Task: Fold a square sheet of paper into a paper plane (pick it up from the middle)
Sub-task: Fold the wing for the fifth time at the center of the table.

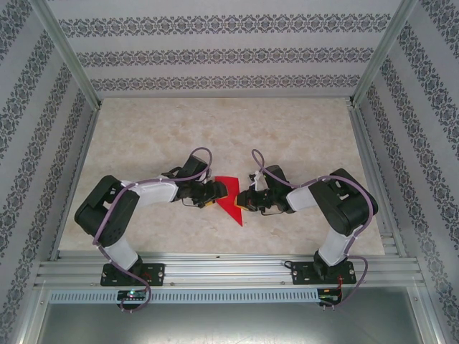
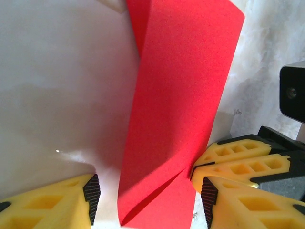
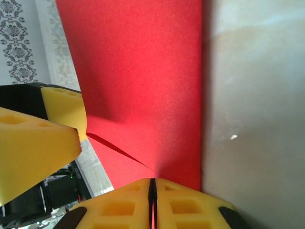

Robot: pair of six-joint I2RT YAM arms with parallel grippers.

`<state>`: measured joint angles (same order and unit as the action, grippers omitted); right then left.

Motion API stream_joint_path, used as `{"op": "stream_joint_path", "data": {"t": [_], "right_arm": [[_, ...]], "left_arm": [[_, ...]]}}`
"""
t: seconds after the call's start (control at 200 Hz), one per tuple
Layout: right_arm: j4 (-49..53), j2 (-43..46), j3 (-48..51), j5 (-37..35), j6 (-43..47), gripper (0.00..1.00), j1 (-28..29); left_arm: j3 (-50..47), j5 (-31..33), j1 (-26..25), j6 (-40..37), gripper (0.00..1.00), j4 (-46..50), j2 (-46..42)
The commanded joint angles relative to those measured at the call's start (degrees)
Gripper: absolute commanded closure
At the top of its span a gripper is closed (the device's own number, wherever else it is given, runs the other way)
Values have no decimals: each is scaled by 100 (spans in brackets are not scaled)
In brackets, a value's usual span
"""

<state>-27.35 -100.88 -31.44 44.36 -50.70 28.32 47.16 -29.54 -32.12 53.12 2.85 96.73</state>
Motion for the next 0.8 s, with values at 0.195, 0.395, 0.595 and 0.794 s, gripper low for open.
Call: {"op": "stream_joint_path", "data": {"t": [0.195, 0.395, 0.595, 0.794], "right_arm": [[213, -309, 139, -507, 132, 88, -107], [256, -275, 95, -470, 168, 86, -135], [332, 80, -43, -387, 228, 83, -151], [769, 1079, -90, -763, 465, 77, -133]], "left_arm": [[186, -355, 52, 137, 54, -634, 218], [172, -412, 118, 119, 68, -684, 241], [117, -383, 151, 91, 89, -746, 151], [-28, -379, 147, 315, 98, -1007, 81]]}}
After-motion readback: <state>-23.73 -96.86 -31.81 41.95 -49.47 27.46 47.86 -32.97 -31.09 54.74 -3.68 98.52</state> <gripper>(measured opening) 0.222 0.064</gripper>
